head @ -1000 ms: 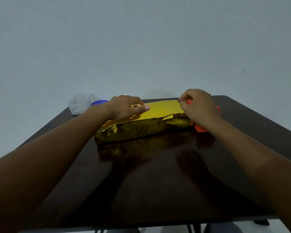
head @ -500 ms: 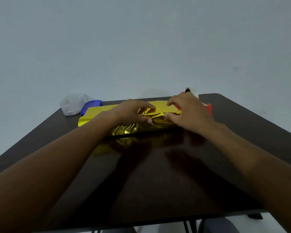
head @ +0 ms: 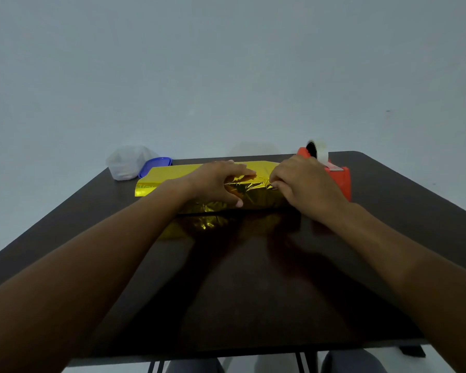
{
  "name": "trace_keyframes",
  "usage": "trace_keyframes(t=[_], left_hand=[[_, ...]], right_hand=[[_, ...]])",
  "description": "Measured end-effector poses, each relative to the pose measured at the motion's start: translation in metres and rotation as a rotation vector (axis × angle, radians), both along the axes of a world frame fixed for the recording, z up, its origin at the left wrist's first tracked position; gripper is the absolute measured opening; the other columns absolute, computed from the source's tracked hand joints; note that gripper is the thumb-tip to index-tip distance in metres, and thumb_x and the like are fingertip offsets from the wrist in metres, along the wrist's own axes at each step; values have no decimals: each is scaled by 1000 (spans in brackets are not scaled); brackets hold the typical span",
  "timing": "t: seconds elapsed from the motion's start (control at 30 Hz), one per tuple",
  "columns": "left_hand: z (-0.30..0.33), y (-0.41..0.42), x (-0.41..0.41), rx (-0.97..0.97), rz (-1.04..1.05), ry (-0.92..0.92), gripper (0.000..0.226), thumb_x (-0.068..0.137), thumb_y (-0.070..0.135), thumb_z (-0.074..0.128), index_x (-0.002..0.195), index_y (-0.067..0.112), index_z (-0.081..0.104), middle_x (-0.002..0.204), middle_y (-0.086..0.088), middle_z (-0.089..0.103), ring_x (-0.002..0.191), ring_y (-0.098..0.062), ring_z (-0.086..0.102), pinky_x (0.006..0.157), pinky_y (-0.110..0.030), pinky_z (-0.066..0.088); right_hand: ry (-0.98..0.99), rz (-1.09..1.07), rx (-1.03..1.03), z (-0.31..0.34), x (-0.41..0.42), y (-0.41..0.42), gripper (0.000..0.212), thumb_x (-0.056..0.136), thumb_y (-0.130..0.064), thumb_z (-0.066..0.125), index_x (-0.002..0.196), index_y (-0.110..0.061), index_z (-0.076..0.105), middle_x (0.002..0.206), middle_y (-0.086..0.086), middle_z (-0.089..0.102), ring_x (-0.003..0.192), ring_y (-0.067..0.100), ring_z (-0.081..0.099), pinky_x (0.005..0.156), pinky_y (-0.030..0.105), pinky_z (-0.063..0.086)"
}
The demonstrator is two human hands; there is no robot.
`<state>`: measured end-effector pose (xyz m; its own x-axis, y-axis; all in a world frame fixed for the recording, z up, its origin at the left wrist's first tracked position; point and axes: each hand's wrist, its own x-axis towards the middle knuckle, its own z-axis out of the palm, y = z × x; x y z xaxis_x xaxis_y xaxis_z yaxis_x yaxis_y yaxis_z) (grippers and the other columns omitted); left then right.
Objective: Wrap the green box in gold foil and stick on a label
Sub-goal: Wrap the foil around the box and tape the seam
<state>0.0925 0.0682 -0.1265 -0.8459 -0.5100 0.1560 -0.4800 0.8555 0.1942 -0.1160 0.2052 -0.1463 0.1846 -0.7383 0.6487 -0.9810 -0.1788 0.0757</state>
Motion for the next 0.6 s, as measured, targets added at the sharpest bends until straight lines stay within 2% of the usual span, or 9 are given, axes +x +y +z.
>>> trace_keyframes(t=[0.13,0.2,0.27,0.37,0.43,0.5,0.6], left_hand=[[-3,0,0,-22,-4,6,77,84,54,74,152,38,41,161,2,38,152,-22,25,119,-43,28],[-3,1,0,-18,-1,12,71,87,62,64,150,39,43,162,3,36,153,-22,23,120,-45,27],[-3,2,-1,-11,3,27,66,89,65,56,149,39,46,162,3,36,153,-22,23,120,-48,27],[-5,3,0,-9,1,68,58,94,63,48,146,38,51,159,2,40,152,-22,25,120,-48,28],[-5,2,2,-46,-3,72,51,98,54,53,146,37,50,159,2,41,152,-23,27,120,-45,28],[-6,4,3,-73,-7,60,50,100,46,57,148,36,48,160,3,39,152,-24,26,120,-42,27],[-2,6,5,-88,2,-15,57,98,45,60,152,36,41,162,3,36,152,-23,26,120,-43,27]], right_hand=[[26,-16,-63,-1,2,0,5,94,-22,67,91,-22,71,95,-2,70,96,23,59,84,41,40],[7,-21,-80,-1,2,2,3,92,-24,70,94,-22,72,98,-1,71,98,23,59,86,42,40],[-16,-35,-79,-3,2,2,13,90,-32,72,98,-22,72,101,-2,71,101,24,59,90,45,40],[-77,-64,-77,-4,8,0,24,92,-44,64,99,-23,72,99,-2,72,102,23,60,95,48,40],[-109,-79,-33,-1,17,-3,26,93,-46,62,102,-24,72,103,-3,71,106,22,59,95,45,39],[-68,-116,44,3,22,-6,25,94,-45,64,110,-27,70,109,-4,70,111,21,55,95,42,37],[-14,-172,98,8,24,-7,19,95,-38,65,112,-30,68,111,-5,69,111,20,53,91,40,34]])
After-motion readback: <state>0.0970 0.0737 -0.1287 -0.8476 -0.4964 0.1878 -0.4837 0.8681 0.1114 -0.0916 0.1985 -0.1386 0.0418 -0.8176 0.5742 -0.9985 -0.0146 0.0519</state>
